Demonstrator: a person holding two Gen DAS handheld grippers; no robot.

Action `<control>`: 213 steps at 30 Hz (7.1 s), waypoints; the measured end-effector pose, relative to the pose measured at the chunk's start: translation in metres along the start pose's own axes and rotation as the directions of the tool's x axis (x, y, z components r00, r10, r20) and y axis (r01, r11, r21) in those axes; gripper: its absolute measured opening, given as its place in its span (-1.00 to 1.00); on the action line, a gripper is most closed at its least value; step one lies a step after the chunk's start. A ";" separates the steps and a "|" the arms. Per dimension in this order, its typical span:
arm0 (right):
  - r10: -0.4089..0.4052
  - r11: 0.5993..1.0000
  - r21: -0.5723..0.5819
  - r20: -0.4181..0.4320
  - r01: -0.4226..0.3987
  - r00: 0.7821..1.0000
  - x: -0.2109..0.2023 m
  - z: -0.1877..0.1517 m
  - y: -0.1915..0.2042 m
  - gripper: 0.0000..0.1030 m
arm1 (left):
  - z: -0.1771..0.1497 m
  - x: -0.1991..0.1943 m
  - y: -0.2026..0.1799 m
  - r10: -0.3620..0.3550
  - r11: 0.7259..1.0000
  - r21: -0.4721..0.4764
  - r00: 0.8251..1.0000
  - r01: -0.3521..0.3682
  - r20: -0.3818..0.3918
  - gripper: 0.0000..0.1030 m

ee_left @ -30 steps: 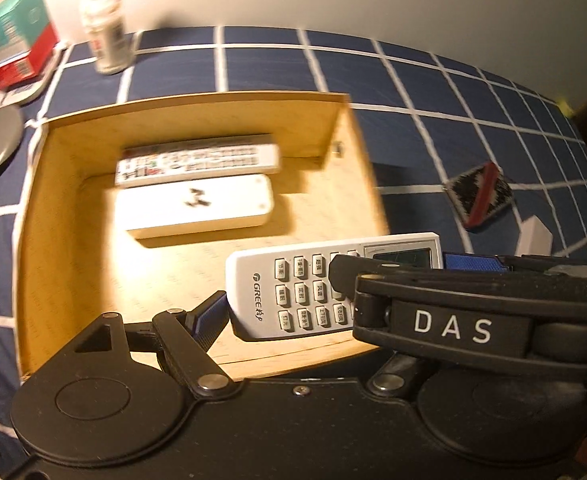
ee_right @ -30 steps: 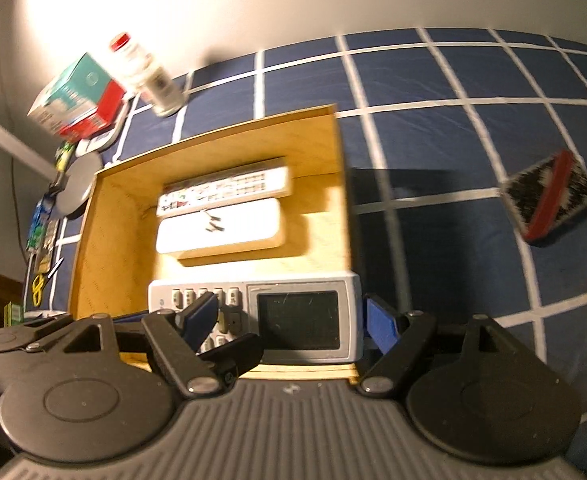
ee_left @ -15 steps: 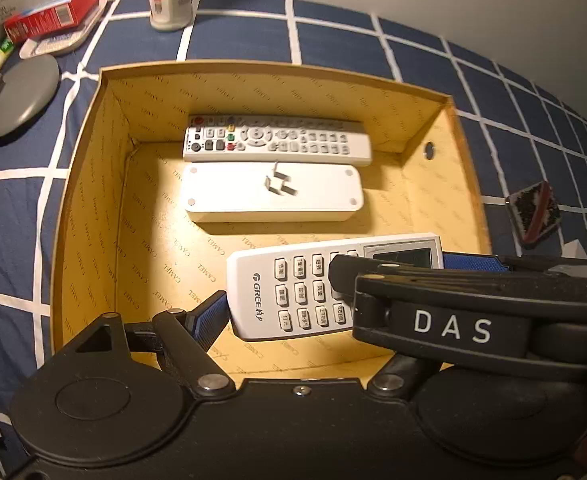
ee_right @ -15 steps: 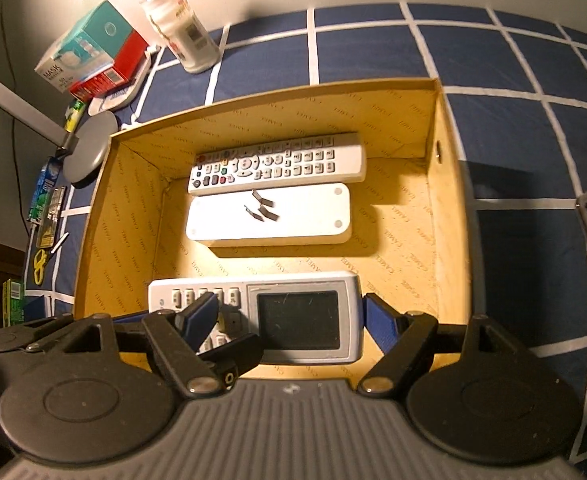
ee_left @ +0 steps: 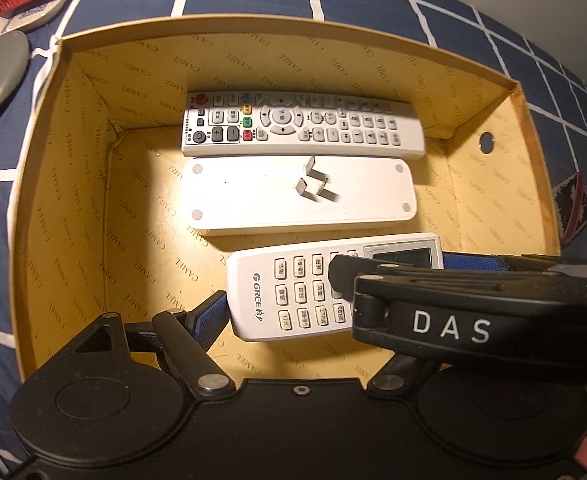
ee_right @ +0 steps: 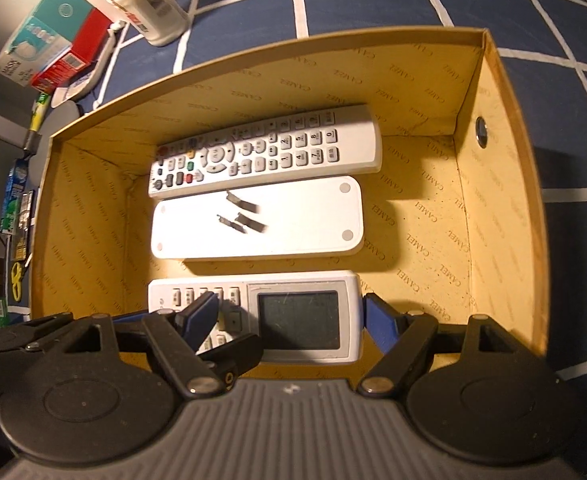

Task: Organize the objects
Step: 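Lower the remote into the box beside the power strip and open the right gripper, then move the right tool out of the box to the black-and-red case, then grasp the black-and-red case across its width with the right gripper, then lift the black-and-red case and carry it over the yellow box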

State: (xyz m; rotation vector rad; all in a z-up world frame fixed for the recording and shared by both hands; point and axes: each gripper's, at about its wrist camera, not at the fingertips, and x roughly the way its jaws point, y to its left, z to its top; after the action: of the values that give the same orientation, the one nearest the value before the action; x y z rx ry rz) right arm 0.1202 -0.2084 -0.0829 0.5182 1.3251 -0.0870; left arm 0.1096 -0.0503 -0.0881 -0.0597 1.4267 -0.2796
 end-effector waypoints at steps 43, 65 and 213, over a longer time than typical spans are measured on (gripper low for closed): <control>-0.008 1.000 0.002 0.017 0.008 1.000 0.002 0.008 0.001 0.54 | 0.010 0.001 0.012 -0.006 1.000 -0.012 1.000 0.006 0.011 0.51; 0.016 0.998 -0.069 0.154 -0.005 0.988 -0.096 -0.047 -0.005 0.90 | -0.060 -0.084 -0.027 0.046 0.998 -0.049 0.986 -0.039 0.160 0.66; 0.014 0.988 -0.154 0.110 0.003 0.994 -0.161 -0.019 -0.292 0.54 | -0.025 -0.005 -0.318 0.087 0.989 -0.134 0.982 -0.065 0.169 0.60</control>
State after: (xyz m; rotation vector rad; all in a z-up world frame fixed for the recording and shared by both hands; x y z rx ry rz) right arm -0.0406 -0.4955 -0.0258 0.3802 1.2108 -0.0080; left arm 0.0347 -0.3533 -0.0215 -0.1313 1.2685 -0.1164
